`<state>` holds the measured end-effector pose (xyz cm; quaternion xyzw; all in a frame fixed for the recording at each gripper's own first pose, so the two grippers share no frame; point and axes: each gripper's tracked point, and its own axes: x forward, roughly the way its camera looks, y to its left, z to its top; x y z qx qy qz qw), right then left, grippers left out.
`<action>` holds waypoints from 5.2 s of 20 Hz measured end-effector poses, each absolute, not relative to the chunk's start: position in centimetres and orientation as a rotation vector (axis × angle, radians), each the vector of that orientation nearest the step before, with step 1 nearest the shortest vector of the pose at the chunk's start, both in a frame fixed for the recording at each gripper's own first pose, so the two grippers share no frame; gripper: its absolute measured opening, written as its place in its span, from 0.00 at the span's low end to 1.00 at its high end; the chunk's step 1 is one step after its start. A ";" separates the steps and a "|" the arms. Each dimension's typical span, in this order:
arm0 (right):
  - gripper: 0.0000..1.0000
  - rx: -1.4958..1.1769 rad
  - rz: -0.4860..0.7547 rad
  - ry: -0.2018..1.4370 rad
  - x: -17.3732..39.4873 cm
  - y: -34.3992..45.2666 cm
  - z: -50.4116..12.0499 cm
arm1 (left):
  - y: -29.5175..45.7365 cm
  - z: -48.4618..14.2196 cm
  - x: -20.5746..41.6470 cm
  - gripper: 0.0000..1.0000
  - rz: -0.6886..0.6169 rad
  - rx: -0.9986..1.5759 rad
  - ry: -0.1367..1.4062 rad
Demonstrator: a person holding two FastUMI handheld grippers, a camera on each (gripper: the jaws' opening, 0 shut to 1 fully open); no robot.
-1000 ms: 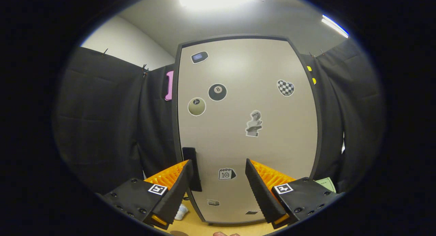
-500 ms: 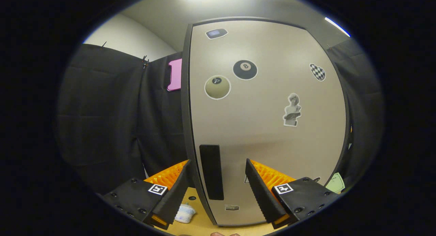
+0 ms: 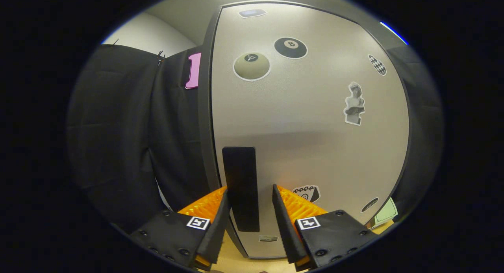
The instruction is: Open the cabinet door with the right hand, grasp the bottle in the cabinet with the left hand and place it on the coaster, then close the cabinet door with the right hand.
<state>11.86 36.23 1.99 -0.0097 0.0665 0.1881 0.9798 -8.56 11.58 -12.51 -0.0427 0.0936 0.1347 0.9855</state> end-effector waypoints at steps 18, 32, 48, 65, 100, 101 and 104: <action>0.12 -0.065 0.611 0.151 8.2 35.8 2.0 | 8.3 -10.5 -11.3 0.87 0.260 -0.052 0.171; 0.10 -0.094 0.866 0.171 5.6 33.5 2.2 | -0.9 -6.4 -16.6 0.87 0.327 -0.044 0.126; 0.11 -0.024 0.746 0.173 7.0 30.5 2.4 | -15.6 -6.9 -16.8 0.88 0.151 -0.001 0.163; 0.10 0.080 0.492 0.162 8.2 27.5 2.4 | -21.4 -7.1 -11.4 0.88 -0.035 0.056 0.204; 0.03 0.120 -0.332 0.147 18.6 8.1 1.3 | -16.3 -4.7 11.0 0.88 -0.284 0.020 0.124; 0.00 0.110 -0.344 0.145 19.4 7.4 1.4 | -17.0 -4.4 12.0 0.88 -0.278 0.019 0.117; 0.22 0.087 -0.324 0.145 22.0 5.5 1.4 | -18.6 -2.9 15.0 0.89 -0.250 0.025 0.081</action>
